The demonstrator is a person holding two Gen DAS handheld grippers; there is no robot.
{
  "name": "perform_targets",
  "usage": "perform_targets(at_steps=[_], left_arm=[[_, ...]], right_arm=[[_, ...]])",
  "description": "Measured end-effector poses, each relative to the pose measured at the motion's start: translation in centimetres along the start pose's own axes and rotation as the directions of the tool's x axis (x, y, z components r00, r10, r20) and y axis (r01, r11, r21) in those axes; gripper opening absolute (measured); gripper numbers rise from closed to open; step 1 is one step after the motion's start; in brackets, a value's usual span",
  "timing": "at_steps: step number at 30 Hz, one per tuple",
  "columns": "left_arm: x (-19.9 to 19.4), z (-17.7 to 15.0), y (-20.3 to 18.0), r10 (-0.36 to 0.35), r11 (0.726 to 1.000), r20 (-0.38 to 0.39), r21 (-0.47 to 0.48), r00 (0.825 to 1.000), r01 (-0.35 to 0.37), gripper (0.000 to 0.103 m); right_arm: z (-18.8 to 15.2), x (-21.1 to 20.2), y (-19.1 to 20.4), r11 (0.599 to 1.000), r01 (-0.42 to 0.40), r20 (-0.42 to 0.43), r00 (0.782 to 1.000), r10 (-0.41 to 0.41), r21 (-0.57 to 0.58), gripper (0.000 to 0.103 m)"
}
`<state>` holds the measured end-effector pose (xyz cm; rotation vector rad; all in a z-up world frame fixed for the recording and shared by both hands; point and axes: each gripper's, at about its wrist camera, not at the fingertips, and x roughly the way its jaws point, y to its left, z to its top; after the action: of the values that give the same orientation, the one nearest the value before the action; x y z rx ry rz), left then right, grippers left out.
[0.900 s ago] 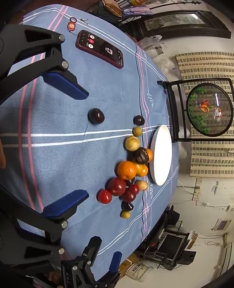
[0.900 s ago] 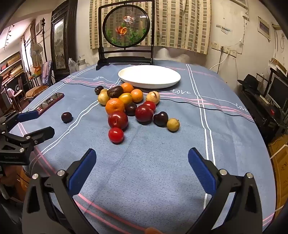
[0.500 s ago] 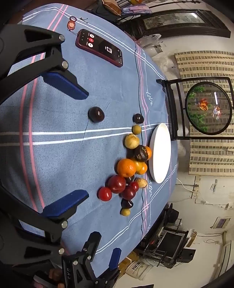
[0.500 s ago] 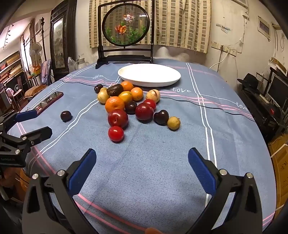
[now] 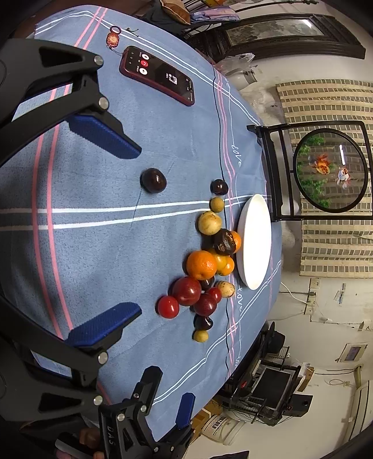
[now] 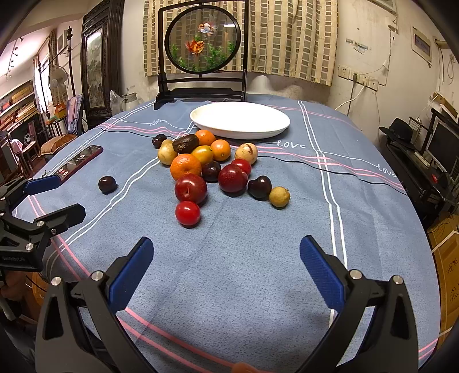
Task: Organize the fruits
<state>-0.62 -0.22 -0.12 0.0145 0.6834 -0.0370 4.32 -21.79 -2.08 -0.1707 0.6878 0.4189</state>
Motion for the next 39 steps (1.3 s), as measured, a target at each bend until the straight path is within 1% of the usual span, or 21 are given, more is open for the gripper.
perform_targets(at_steps=[7,39], left_arm=[[0.28,-0.06,0.22,0.002,1.0,-0.011,-0.008,1.0,-0.002,0.101],[0.45,-0.4,0.25,0.003,1.0,-0.017,-0.004,1.0,-0.004,0.101]], right_arm=[[-0.02,0.09,0.08,1.0,0.002,-0.005,1.0,-0.002,-0.002,0.102],[-0.14,0.3,0.15,1.0,0.008,-0.015,1.0,-0.008,0.0,0.102]])
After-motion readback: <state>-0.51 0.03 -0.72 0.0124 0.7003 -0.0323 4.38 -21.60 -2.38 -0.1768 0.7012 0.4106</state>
